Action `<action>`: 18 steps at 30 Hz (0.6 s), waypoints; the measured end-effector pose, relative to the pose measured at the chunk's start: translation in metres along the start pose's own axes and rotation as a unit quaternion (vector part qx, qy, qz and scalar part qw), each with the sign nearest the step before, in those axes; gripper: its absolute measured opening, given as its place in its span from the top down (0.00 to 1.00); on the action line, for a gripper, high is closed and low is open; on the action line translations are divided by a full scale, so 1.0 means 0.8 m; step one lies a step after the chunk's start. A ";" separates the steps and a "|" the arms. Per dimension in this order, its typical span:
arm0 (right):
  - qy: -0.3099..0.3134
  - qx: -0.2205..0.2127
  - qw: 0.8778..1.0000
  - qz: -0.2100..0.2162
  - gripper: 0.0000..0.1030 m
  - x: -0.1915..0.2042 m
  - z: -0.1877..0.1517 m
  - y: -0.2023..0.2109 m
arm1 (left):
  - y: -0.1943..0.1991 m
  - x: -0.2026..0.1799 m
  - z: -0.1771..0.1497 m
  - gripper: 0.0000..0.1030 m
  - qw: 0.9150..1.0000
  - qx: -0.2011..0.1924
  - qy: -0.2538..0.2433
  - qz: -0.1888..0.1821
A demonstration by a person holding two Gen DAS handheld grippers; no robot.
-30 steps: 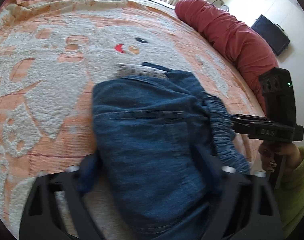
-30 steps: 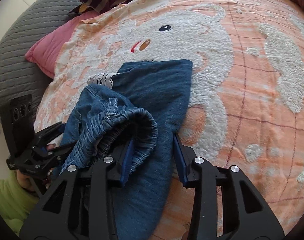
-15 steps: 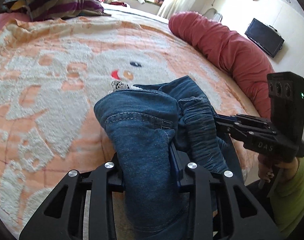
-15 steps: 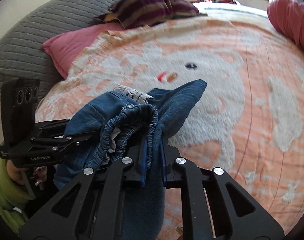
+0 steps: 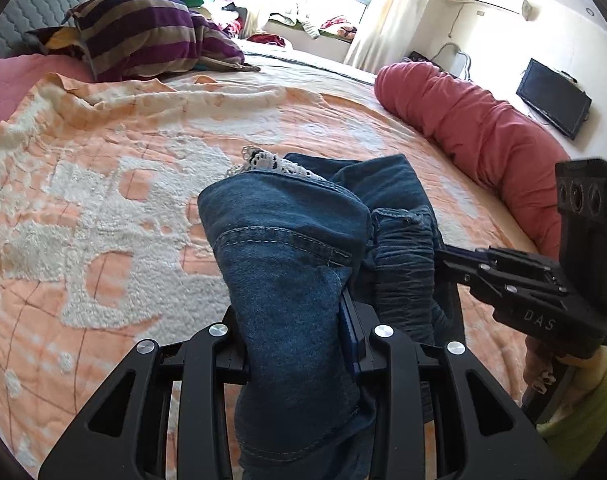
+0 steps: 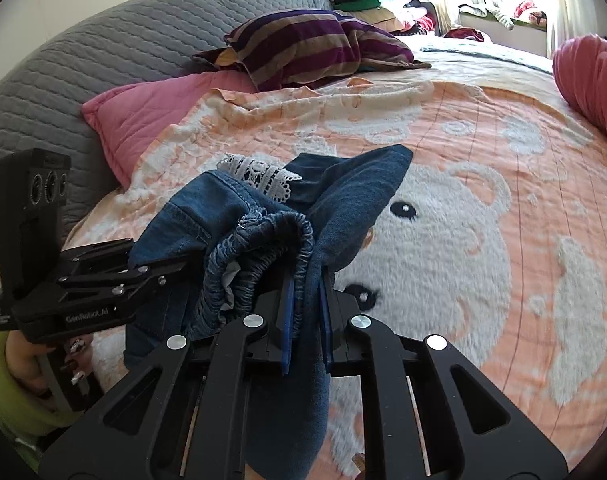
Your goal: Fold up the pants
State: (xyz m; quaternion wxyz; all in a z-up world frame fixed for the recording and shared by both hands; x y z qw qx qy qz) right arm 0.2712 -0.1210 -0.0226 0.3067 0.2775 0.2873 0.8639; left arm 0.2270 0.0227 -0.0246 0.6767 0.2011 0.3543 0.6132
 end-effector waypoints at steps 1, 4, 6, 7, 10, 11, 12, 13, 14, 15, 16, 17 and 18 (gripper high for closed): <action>0.000 0.002 1.000 -0.002 0.94 -0.001 0.002 -0.004 | -0.004 0.002 0.001 0.70 1.000 0.001 0.001 0.004; 0.002 0.008 1.000 -0.009 0.94 -0.005 0.010 -0.017 | -0.013 0.007 0.006 0.70 1.000 0.003 0.006 0.010; 0.000 0.009 1.000 -0.010 0.94 -0.007 0.015 -0.022 | -0.018 0.011 0.010 0.70 1.000 -0.002 0.002 0.017; 0.000 0.007 1.000 -0.010 0.94 -0.008 0.019 -0.024 | -0.021 0.013 0.013 0.70 1.000 -0.004 0.000 0.021; 0.004 0.009 1.000 -0.016 0.94 -0.010 0.023 -0.028 | -0.029 0.016 0.016 0.70 1.000 -0.003 -0.004 0.029; 0.003 0.011 1.000 -0.018 0.94 -0.012 0.022 -0.030 | -0.032 0.017 0.016 0.70 1.000 -0.001 -0.003 0.029; 0.001 0.013 1.000 -0.020 0.94 -0.013 0.022 -0.032 | -0.034 0.018 0.015 0.70 1.000 0.001 -0.003 0.030; -0.001 0.016 1.000 -0.023 0.94 -0.016 0.020 -0.035 | -0.038 0.019 0.014 0.70 0.999 0.004 -0.004 0.033; -0.002 0.021 0.999 -0.026 0.94 -0.018 0.018 -0.038 | -0.040 0.020 0.012 0.70 0.999 0.007 -0.004 0.034; -0.003 0.025 0.999 -0.030 0.94 -0.020 0.016 -0.040 | -0.043 0.021 0.010 0.70 0.999 0.011 -0.003 0.035; -0.007 0.031 0.999 -0.035 0.94 -0.023 0.013 -0.043 | -0.046 0.022 0.008 0.70 0.999 0.016 -0.003 0.037; -0.010 0.034 0.999 -0.038 0.94 -0.026 0.011 -0.045 | -0.048 0.023 0.007 0.70 0.999 0.018 -0.003 0.040; -0.013 0.037 0.998 -0.042 0.94 -0.029 0.009 -0.046 | -0.051 0.025 0.005 0.69 0.999 0.022 -0.002 0.044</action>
Point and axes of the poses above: each gripper's, at about its wrist camera, not at the fingertips, and y roughly against the way its jaws point, x to its left, z to its top, the point moved 7 cm from there along -y, roughly the way its jaws point, and after that the axes turned 4 degrees about z, right-handed, at the moved point
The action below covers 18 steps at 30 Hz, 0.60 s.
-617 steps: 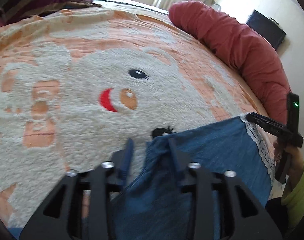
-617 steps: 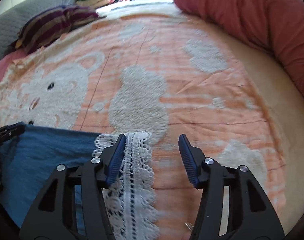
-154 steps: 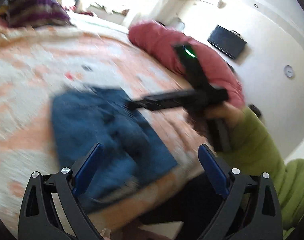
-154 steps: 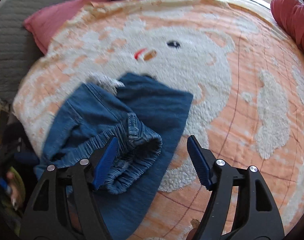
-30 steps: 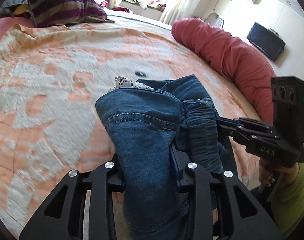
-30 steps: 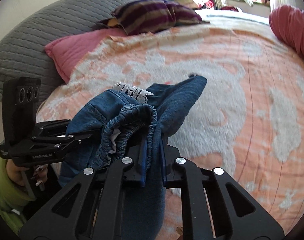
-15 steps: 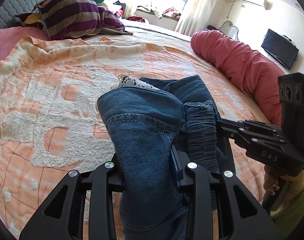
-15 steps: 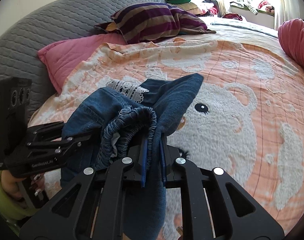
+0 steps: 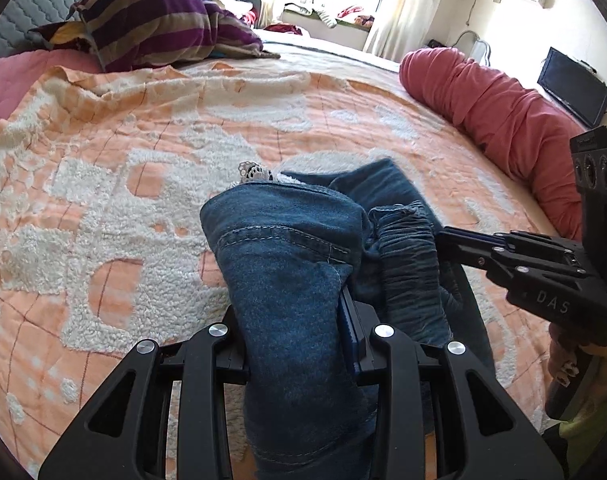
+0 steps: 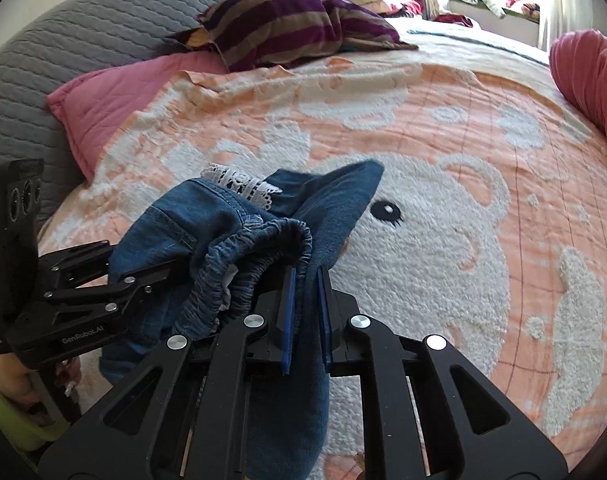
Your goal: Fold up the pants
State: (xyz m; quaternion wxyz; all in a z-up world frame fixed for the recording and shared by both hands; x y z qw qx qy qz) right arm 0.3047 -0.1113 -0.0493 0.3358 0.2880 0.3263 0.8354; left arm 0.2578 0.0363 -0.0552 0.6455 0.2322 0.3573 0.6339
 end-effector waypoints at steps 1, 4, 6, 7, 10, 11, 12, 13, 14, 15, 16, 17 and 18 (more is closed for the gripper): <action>-0.003 0.003 1.000 -0.005 0.94 -0.004 -0.002 -0.001 | -0.002 0.002 -0.001 0.69 1.000 0.003 0.001 0.001; -0.015 0.010 1.000 -0.010 0.94 -0.012 -0.006 -0.003 | -0.006 0.006 -0.005 0.65 1.000 0.010 0.007 0.003; -0.016 0.018 1.000 -0.017 0.94 -0.016 -0.009 -0.006 | -0.008 0.008 -0.006 0.63 1.000 0.013 0.010 0.006; -0.016 0.020 1.000 -0.018 0.94 -0.017 -0.011 -0.008 | -0.010 0.010 -0.008 0.61 1.000 0.016 0.011 0.008; -0.016 0.033 0.999 -0.026 0.90 -0.021 -0.017 -0.014 | -0.013 0.013 -0.011 0.55 1.000 0.023 0.014 0.012; -0.015 0.036 0.999 -0.029 0.86 -0.023 -0.019 -0.016 | -0.015 0.013 -0.012 0.53 0.999 0.025 0.013 0.015; -0.015 0.039 0.999 -0.031 0.82 -0.024 -0.021 -0.017 | -0.016 0.014 -0.014 0.53 0.999 0.028 0.012 0.018; -0.016 0.045 0.998 -0.036 0.81 -0.026 -0.024 -0.020 | -0.017 0.014 -0.014 0.51 0.999 0.030 0.012 0.019; -0.017 0.050 0.998 -0.040 0.81 -0.028 -0.026 -0.022 | -0.019 0.015 -0.015 0.49 0.999 0.032 0.011 0.021; -0.017 0.058 0.997 -0.045 0.80 -0.030 -0.030 -0.025 | -0.020 0.016 -0.017 0.48 0.999 0.034 0.010 0.025; -0.017 0.061 0.997 -0.047 0.80 -0.032 -0.032 -0.027 | -0.022 0.017 -0.018 0.46 0.999 0.036 0.009 0.027; -0.016 0.065 0.996 -0.051 0.78 -0.033 -0.035 -0.029 | -0.023 0.017 -0.019 0.44 0.999 0.038 0.010 0.029; -0.016 0.069 0.996 -0.054 0.78 -0.035 -0.038 -0.032 | -0.025 0.019 -0.020 0.44 0.999 0.041 0.012 0.029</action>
Point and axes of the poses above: each gripper's, at about its wrist camera, not at the fingertips, and y roughly against the way its jaws point, x to its left, z to its top, the point moved 7 cm from there along -y, roughly the way its jaws point, and after that the axes turned 4 degrees about z, right-handed, at the moved point
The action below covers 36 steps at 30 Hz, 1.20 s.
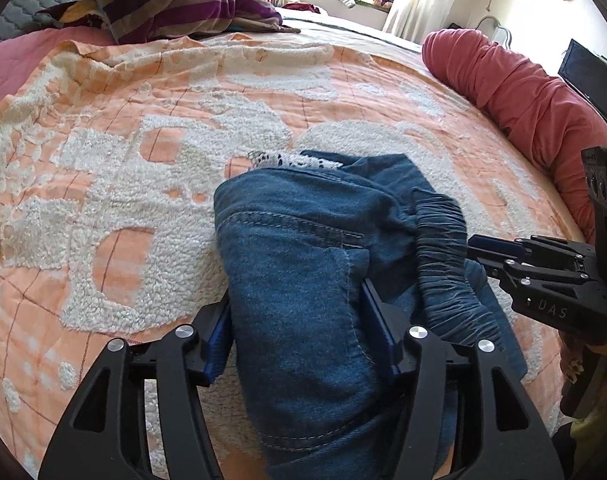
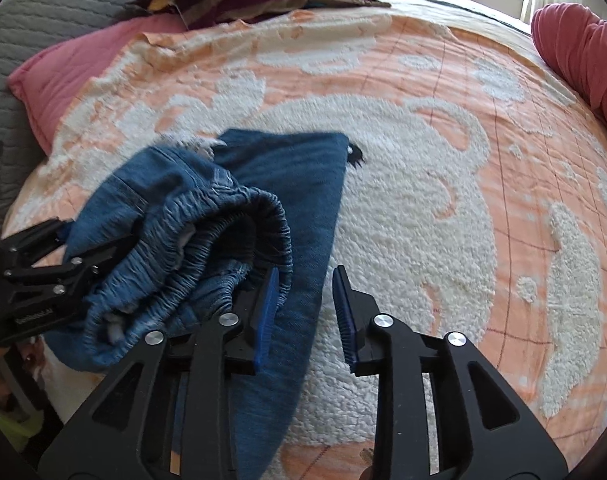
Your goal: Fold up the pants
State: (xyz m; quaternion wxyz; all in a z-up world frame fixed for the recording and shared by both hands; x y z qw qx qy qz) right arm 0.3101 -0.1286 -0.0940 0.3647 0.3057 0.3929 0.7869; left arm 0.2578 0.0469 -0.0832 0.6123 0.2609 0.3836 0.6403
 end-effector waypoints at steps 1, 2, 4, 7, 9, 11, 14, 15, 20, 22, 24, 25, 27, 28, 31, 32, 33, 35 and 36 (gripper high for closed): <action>-0.002 0.001 1.000 0.000 0.78 -0.001 -0.001 -0.001 | -0.001 0.000 -0.001 0.43 1.000 0.001 0.002 0.000; -0.004 0.001 1.000 0.000 0.76 -0.002 -0.002 -0.001 | -0.002 0.002 -0.001 0.42 1.000 0.003 0.004 0.000; -0.008 0.001 1.000 -0.002 0.73 -0.004 -0.001 -0.002 | -0.003 0.003 -0.002 0.42 1.000 0.003 0.006 0.000; -0.012 -0.001 1.000 -0.003 0.68 -0.006 -0.001 -0.001 | -0.003 0.005 -0.003 0.39 1.000 0.004 0.008 0.001; -0.019 -0.003 1.000 -0.001 0.63 -0.009 -0.001 0.001 | -0.002 0.006 -0.004 0.39 1.000 0.005 0.011 -0.002; -0.028 -0.008 1.000 0.004 0.58 -0.011 0.000 0.005 | -0.001 0.006 -0.004 0.39 1.000 0.005 0.012 -0.002; -0.037 -0.013 0.999 0.012 0.51 -0.013 0.000 0.010 | 0.000 0.005 -0.005 0.39 1.000 0.006 0.009 0.001; -0.038 -0.016 0.999 0.012 0.48 -0.013 0.000 0.011 | 0.000 0.005 -0.005 0.39 1.000 0.006 0.010 0.001; -0.034 -0.026 0.999 0.009 0.40 -0.009 0.000 0.018 | 0.002 0.007 -0.006 0.29 1.000 0.006 0.010 0.005; -0.032 -0.029 0.999 0.002 0.35 -0.009 0.001 0.020 | 0.004 0.007 -0.007 0.28 1.000 0.006 0.009 0.006; -0.036 -0.033 0.999 0.001 0.31 -0.011 0.000 0.023 | 0.005 0.007 -0.006 0.28 1.000 0.007 0.011 0.004; -0.041 -0.037 0.998 0.004 0.30 -0.013 0.000 0.025 | 0.006 0.008 -0.006 0.28 1.000 0.006 0.012 0.003; -0.046 -0.044 0.998 0.007 0.26 -0.015 0.001 0.030 | 0.009 0.007 -0.006 0.27 1.000 0.005 0.012 0.003; -0.046 -0.047 0.998 0.008 0.25 -0.015 0.002 0.032 | 0.010 0.007 -0.006 0.24 1.000 0.004 0.012 0.004; -0.045 -0.058 0.997 0.009 0.21 -0.015 0.005 0.040 | 0.014 0.007 -0.007 0.18 1.000 0.003 0.013 0.003; -0.045 -0.062 0.997 0.010 0.18 -0.015 0.005 0.043 | 0.014 0.007 -0.007 0.18 1.000 0.004 0.013 0.002; -0.045 -0.066 0.997 0.012 0.17 -0.014 0.006 0.046 | 0.016 0.007 -0.007 0.17 1.000 0.002 0.014 0.003; -0.042 -0.073 0.996 0.011 0.15 -0.013 0.008 0.051 | 0.018 0.008 -0.006 0.15 1.000 0.001 0.015 0.004; -0.041 -0.075 0.996 0.011 0.13 -0.014 0.008 0.052 | 0.021 0.009 -0.006 0.14 1.000 -0.001 0.016 0.004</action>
Point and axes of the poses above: each gripper's, at about its wrist camera, not at the fingertips, and y roughly against the way its jaws point, x to its left, z to its top, the point moved 7 cm from there along -y, roughly the way its jaws point, and after that the axes turned 4 degrees about z, right-handed, at the moved point
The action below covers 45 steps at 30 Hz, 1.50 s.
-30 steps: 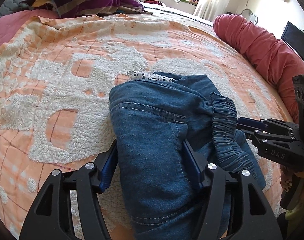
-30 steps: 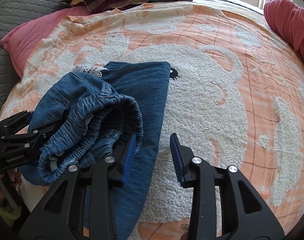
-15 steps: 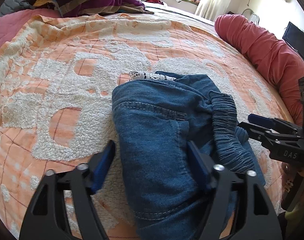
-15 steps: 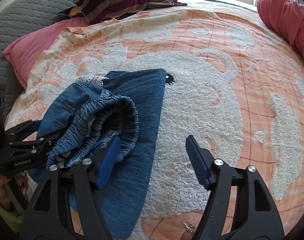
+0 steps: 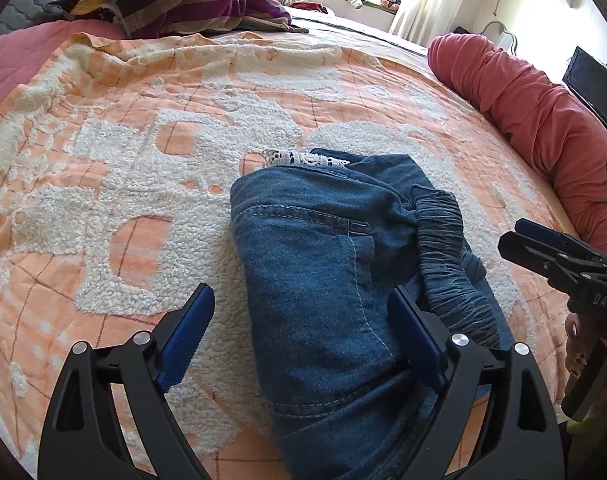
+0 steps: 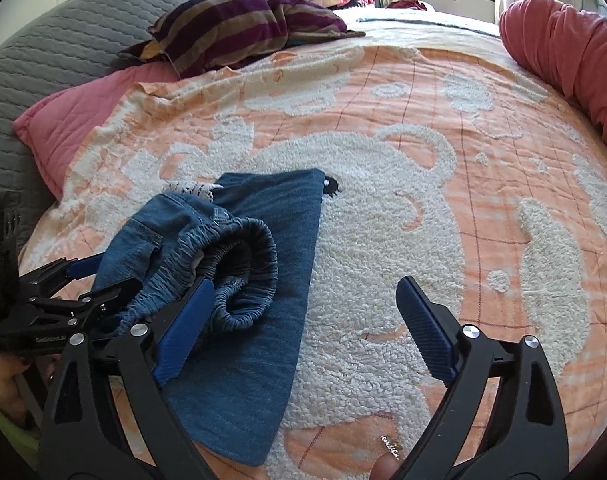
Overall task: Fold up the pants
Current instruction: 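Release the denim with the left gripper and pull both grippers back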
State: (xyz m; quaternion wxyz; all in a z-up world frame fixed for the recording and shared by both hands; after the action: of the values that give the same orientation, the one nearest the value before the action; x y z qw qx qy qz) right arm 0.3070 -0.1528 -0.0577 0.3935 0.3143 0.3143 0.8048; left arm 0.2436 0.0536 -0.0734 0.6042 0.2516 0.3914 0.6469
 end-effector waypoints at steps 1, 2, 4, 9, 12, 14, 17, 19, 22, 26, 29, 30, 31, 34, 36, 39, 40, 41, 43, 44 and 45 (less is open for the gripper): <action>0.003 -0.005 1.000 0.000 0.12 0.001 0.001 0.003 | 0.002 0.000 0.000 0.11 1.000 -0.001 0.001 0.000; 0.005 -0.009 1.000 0.000 0.11 0.002 0.002 0.006 | 0.005 0.001 0.001 0.07 1.000 -0.003 0.002 0.000; 0.009 -0.022 1.000 -0.005 0.10 0.003 0.004 0.014 | 0.013 0.003 0.003 0.06 1.000 -0.010 0.001 0.004; 0.020 -0.069 0.997 -0.010 0.09 0.012 0.015 0.040 | 0.033 0.008 0.010 0.05 0.999 -0.032 -0.009 0.033; 0.032 -0.092 0.995 -0.018 0.09 0.018 0.021 0.056 | 0.049 0.009 0.011 0.04 0.998 -0.045 -0.008 0.034; 0.041 -0.109 0.993 -0.025 0.09 0.023 0.023 0.068 | 0.061 0.011 0.010 0.04 0.998 -0.056 -0.008 0.039; 0.053 -0.127 0.990 -0.030 0.09 0.032 0.024 0.085 | 0.077 0.012 0.007 0.04 0.997 -0.068 -0.009 0.041; 0.060 -0.139 0.988 -0.033 0.09 0.039 0.022 0.098 | 0.090 0.010 0.006 0.04 0.996 -0.077 -0.009 0.040; 0.064 -0.152 0.986 -0.029 0.09 0.047 0.016 0.114 | 0.109 0.006 0.001 0.04 0.995 -0.094 -0.013 0.038; 0.051 -0.162 0.985 -0.014 0.09 0.057 -0.001 0.132 | 0.128 -0.003 -0.011 0.04 0.993 -0.109 -0.023 0.036; 0.049 -0.166 0.985 -0.012 0.09 0.063 -0.014 0.141 | 0.141 -0.006 -0.024 0.04 0.992 -0.117 -0.027 0.035; 0.047 -0.169 0.985 -0.010 0.09 0.066 -0.020 0.146 | 0.144 -0.006 -0.029 0.04 0.992 -0.119 -0.025 0.033; 0.045 -0.170 0.984 -0.006 0.09 0.068 -0.024 0.149 | 0.146 -0.006 -0.036 0.04 0.992 -0.120 -0.023 0.030; 0.044 -0.175 0.984 -0.001 0.09 0.079 -0.039 0.159 | 0.150 -0.010 -0.057 0.04 0.993 -0.118 -0.020 0.019; 0.044 -0.177 0.983 0.001 0.09 0.084 -0.051 0.164 | 0.150 -0.012 -0.075 0.04 0.994 -0.110 -0.017 0.012; 0.041 -0.177 0.983 0.000 0.09 0.087 -0.068 0.169 | 0.148 -0.012 -0.098 0.04 0.995 -0.100 -0.012 0.009; 0.042 -0.176 0.984 -0.003 0.09 0.087 -0.074 0.170 | 0.147 -0.011 -0.104 0.04 0.995 -0.098 -0.013 0.010; 0.043 -0.175 0.984 -0.006 0.09 0.088 -0.078 0.171 | 0.146 -0.011 -0.109 0.04 0.995 -0.095 -0.014 0.012; 0.048 -0.173 0.984 -0.011 0.09 0.091 -0.087 0.172 | 0.146 -0.009 -0.118 0.04 0.995 -0.093 -0.013 0.018; 0.048 -0.171 0.984 -0.011 0.09 0.093 -0.091 0.173 | 0.147 -0.009 -0.123 0.04 0.996 -0.091 -0.013 0.019; 0.045 -0.167 0.985 -0.008 0.09 0.094 -0.097 0.172 | 0.148 -0.008 -0.126 0.04 0.996 -0.090 -0.013 0.022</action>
State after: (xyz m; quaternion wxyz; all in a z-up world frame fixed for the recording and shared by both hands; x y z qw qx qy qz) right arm 0.1516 -0.1783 0.0188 0.4326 0.2053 0.1956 0.8558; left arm 0.0949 0.0311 -0.0339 0.6153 0.2128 0.3181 0.6892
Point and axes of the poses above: each gripper's, at about its wrist camera, not at the fingertips, and y roughly against the way its jaws point, x to its left, z to its top, the point moved 7 cm from there along -y, roughly the way its jaws point, and after that the axes turned 4 degrees about z, right-handed, at the moved point
